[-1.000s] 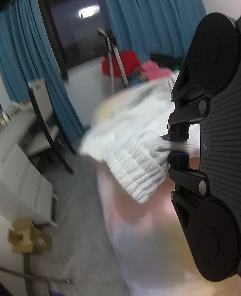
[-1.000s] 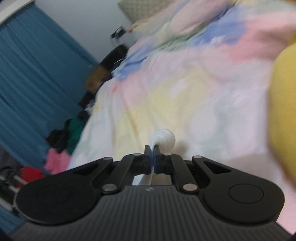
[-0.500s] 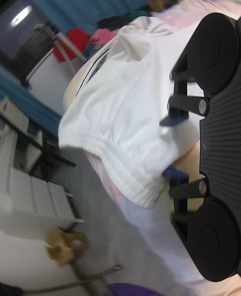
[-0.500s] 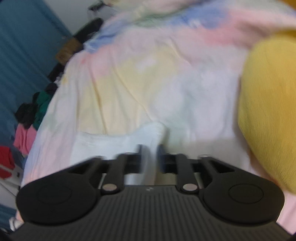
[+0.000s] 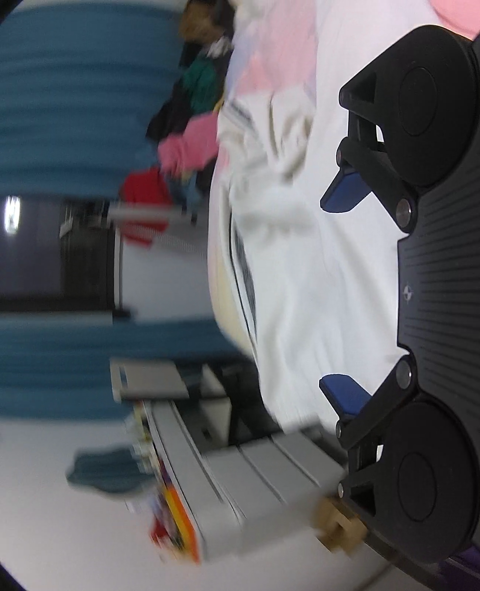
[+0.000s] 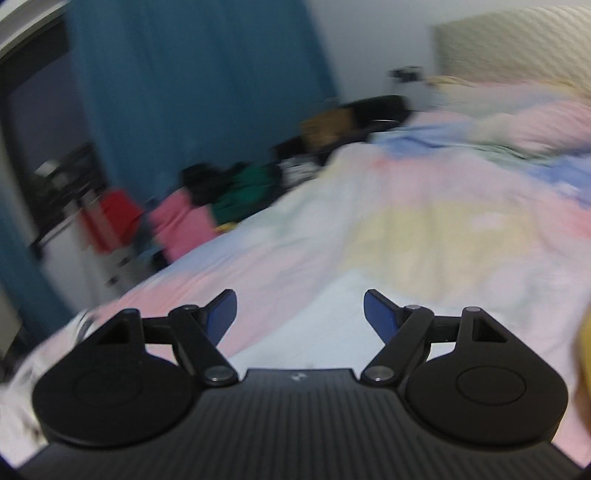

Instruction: Fold clothes

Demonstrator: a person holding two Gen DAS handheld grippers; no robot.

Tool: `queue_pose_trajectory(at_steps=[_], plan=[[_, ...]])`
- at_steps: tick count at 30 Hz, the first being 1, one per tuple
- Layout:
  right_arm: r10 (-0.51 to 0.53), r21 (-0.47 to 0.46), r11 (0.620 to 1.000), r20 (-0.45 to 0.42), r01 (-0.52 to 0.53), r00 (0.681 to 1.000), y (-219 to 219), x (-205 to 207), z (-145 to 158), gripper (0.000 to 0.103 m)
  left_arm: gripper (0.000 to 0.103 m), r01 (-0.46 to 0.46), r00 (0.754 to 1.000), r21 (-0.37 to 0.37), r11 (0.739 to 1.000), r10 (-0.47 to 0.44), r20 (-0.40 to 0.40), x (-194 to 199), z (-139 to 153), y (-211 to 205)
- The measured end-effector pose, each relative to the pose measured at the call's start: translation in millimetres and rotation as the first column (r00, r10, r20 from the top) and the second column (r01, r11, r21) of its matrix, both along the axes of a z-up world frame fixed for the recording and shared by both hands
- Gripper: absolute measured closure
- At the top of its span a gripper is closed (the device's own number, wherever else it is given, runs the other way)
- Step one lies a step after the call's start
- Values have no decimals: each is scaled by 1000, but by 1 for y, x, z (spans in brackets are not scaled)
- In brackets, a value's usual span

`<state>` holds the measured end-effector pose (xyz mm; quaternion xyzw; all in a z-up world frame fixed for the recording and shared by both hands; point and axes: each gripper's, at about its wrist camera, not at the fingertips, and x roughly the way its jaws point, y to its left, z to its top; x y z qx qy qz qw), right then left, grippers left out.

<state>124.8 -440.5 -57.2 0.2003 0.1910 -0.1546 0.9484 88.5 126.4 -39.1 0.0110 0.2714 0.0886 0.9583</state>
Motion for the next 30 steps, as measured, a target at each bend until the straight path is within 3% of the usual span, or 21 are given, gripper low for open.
queue_pose_trajectory(at_steps=[3,6,9,12,17,22,23,25,27,29,30], plan=[[99,-55,993,-28,-101,995,27,6,-4,25,6,76,997,46,996,-76,-8,39,-14,-44],[129,-69,989,-45,-132,991,35,12,-8,25,7,167,986,68,984,-164,-41,85,-36,-89],[144,-64,987,-57,-147,988,36,18,-11,25,14,244,969,128,961,-239,-56,126,-64,-131],[143,-45,988,-84,-147,986,39,24,-18,25,14,316,949,191,929,-311,-58,164,-90,-172],[149,7,989,-75,-149,986,37,38,-31,25,14,327,944,308,893,-323,-66,237,-132,-232],[153,-48,986,-141,-161,978,50,82,-61,25,14,318,947,439,840,-299,-115,305,-174,-277],[156,-43,985,-157,-165,975,52,89,-68,25,17,309,951,449,838,-283,-125,316,-180,-284],[162,-28,985,-181,-170,970,53,101,-80,25,34,294,956,438,850,-258,-141,332,-186,-291],[159,-10,987,-190,-163,969,50,106,-85,25,68,296,954,397,869,-248,-167,345,-186,-293],[149,5,989,-194,-151,970,47,109,-89,25,88,321,945,377,869,-266,-191,352,-182,-294],[143,12,990,-194,-144,970,44,108,-89,25,90,335,940,370,866,-281,-194,353,-178,-296]])
